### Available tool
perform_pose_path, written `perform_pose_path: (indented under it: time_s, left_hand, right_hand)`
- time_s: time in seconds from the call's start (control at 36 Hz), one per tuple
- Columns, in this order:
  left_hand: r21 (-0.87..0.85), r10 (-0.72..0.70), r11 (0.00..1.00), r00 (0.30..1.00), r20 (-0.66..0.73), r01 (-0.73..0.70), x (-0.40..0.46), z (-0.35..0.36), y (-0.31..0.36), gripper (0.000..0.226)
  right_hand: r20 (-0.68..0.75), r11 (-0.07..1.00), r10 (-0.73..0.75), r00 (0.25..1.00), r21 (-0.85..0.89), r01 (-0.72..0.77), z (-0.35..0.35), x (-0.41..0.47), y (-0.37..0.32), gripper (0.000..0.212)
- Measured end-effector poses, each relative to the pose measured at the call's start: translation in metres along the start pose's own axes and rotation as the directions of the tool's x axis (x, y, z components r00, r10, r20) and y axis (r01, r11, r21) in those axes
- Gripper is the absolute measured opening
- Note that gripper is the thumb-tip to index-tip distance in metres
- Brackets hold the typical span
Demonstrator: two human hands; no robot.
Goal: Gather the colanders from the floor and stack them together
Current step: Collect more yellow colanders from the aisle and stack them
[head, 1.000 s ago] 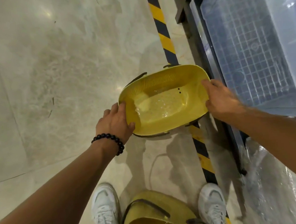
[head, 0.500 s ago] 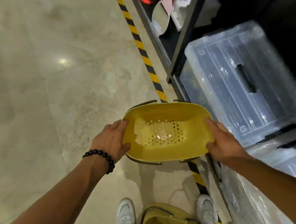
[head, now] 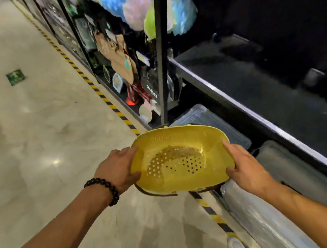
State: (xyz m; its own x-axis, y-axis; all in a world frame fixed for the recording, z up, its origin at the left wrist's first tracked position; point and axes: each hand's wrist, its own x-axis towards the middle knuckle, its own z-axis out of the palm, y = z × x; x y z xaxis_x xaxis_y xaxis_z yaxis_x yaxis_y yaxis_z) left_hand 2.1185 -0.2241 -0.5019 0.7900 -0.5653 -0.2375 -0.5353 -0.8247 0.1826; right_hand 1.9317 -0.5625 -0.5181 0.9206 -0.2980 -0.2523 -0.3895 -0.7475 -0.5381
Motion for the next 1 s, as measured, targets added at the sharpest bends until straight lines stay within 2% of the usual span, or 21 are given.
perform_pose_path:
  time_s: [0.14,0.25,0.36,0.5,0.67,0.92,1.0]
  left_hand:
    - [0.045,0.085,0.995,0.996,-0.032,-0.084,-0.025,-0.068,0.042,0.084]
    - [0.083,0.186,0.98,0.982,-0.027,-0.183,-0.044,-0.104,0.093,0.085]
    - [0.107,0.293,0.951,0.956,0.002,-0.291,-0.065,-0.12,0.156,0.078]
    - [0.126,0.429,0.893,0.902,0.049,-0.431,-0.102,-0.122,0.252,0.088]
    - [0.139,0.617,0.767,0.78,0.105,-0.626,-0.174,-0.106,0.389,0.089]
    - [0.062,0.784,0.592,0.592,0.187,-0.804,-0.342,-0.039,0.603,0.088]
    - [0.048,0.837,0.507,0.504,0.213,-0.861,-0.402,-0.009,0.669,0.088]
  right_hand:
    - [-0.133,0.999,0.021,0.991,0.035,-0.016,-0.065,-0.076,-0.026,0.099]
    - [-0.2,0.995,0.093,0.975,0.064,-0.082,-0.108,-0.145,-0.024,0.103]
    - [-0.256,0.977,0.207,0.944,0.106,-0.185,-0.13,-0.22,0.002,0.099]
    - [-0.297,0.937,0.343,0.891,0.17,-0.304,-0.148,-0.324,0.051,0.096]
    - [-0.387,0.863,0.503,0.772,0.277,-0.423,-0.161,-0.483,0.119,0.091]
    - [-0.467,0.736,0.677,0.569,0.431,-0.521,-0.149,-0.763,0.203,0.089]
    - [-0.455,0.639,0.767,0.453,0.48,-0.601,-0.141,-0.855,0.221,0.086]
